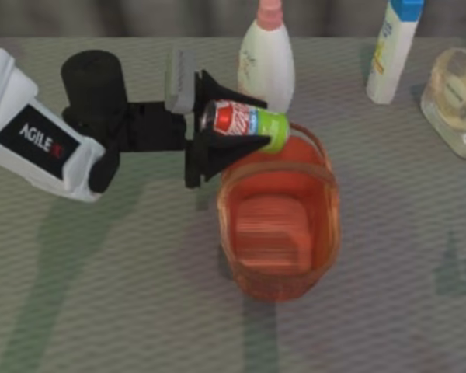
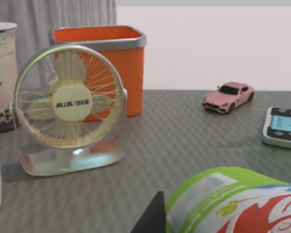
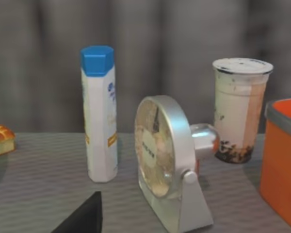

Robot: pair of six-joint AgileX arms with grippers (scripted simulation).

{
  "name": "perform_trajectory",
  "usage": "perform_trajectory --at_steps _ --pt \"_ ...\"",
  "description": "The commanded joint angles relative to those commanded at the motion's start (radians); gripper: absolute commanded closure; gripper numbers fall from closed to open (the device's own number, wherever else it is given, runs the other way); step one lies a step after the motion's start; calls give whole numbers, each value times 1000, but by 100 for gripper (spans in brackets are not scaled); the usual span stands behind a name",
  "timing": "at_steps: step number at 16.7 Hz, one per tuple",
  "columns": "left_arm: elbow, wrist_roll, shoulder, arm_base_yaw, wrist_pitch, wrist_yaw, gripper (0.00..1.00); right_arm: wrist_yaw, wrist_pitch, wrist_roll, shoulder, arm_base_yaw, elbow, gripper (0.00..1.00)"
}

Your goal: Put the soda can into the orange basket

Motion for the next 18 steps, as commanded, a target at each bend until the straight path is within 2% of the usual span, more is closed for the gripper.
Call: perform_trajectory --at_steps 12,18 --pt "0 0 0 0 0 0 2 0 0 0 0 0 0 0" --pt "0 0 0 0 0 0 0 0 0 0 0 0 0 0"
